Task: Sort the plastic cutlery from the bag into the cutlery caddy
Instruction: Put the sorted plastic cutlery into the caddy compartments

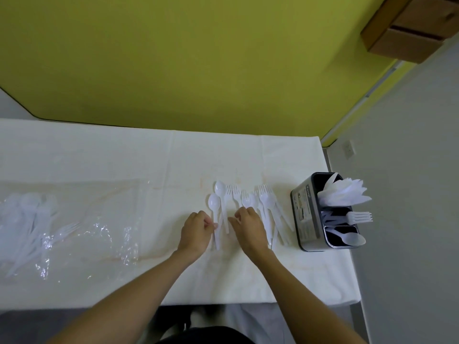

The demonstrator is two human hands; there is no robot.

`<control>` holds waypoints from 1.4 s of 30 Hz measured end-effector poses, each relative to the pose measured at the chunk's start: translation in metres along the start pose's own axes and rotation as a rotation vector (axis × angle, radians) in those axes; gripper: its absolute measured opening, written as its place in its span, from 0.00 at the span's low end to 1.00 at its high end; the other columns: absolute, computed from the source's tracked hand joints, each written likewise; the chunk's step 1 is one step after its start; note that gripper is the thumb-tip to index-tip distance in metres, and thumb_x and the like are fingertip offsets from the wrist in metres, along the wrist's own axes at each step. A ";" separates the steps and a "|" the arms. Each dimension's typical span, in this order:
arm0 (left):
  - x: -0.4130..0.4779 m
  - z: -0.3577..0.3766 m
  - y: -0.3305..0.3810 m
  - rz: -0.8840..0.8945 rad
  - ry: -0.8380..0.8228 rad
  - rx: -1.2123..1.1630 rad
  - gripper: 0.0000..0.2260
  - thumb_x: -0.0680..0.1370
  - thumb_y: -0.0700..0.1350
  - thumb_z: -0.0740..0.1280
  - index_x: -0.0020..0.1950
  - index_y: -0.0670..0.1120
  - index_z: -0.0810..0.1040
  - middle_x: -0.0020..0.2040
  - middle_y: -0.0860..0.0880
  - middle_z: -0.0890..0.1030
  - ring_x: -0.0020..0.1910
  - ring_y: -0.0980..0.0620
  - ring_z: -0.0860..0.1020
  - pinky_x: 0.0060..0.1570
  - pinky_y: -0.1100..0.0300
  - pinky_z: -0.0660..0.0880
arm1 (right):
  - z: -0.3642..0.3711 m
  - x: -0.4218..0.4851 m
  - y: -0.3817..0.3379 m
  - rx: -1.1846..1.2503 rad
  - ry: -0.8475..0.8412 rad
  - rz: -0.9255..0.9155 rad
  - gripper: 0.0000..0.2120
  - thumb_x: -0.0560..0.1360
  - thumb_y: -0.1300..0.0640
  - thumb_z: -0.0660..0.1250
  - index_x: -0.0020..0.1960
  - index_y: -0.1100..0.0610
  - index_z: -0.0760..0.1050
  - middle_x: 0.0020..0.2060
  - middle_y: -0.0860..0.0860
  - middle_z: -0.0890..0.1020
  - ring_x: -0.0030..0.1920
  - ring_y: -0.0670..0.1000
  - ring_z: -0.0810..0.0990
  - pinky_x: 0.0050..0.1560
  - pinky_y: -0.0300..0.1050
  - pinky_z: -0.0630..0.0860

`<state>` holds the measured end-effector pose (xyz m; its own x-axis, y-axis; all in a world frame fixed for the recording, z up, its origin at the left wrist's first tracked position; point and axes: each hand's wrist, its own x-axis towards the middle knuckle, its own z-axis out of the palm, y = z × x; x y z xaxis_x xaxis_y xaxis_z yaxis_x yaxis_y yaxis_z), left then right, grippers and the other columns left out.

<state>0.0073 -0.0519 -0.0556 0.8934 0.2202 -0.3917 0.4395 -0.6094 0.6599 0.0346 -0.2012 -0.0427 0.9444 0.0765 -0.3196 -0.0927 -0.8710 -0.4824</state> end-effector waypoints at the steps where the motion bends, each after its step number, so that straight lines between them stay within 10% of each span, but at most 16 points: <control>1: 0.001 0.002 0.002 -0.028 -0.008 0.012 0.08 0.75 0.49 0.70 0.40 0.47 0.74 0.42 0.50 0.76 0.41 0.52 0.75 0.35 0.66 0.65 | 0.000 0.003 -0.003 0.012 -0.021 0.037 0.11 0.79 0.51 0.64 0.53 0.58 0.75 0.49 0.52 0.78 0.48 0.52 0.78 0.45 0.44 0.76; 33: -0.006 -0.022 -0.013 -0.119 0.179 -0.081 0.04 0.77 0.45 0.67 0.46 0.44 0.76 0.42 0.49 0.80 0.42 0.49 0.78 0.42 0.58 0.73 | 0.008 0.030 -0.035 0.437 -0.011 0.302 0.11 0.74 0.52 0.73 0.46 0.57 0.74 0.37 0.47 0.77 0.38 0.47 0.75 0.32 0.31 0.65; 42: -0.005 -0.028 -0.019 -0.093 0.164 -0.100 0.03 0.78 0.43 0.66 0.46 0.44 0.77 0.43 0.49 0.80 0.43 0.49 0.78 0.42 0.58 0.73 | 0.010 0.041 -0.038 0.566 -0.084 0.386 0.13 0.71 0.56 0.75 0.35 0.63 0.75 0.30 0.54 0.75 0.33 0.52 0.73 0.38 0.43 0.72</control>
<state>-0.0034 -0.0199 -0.0483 0.8481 0.3977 -0.3501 0.5207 -0.5036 0.6893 0.0742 -0.1602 -0.0454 0.7850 -0.1314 -0.6054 -0.5897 -0.4579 -0.6653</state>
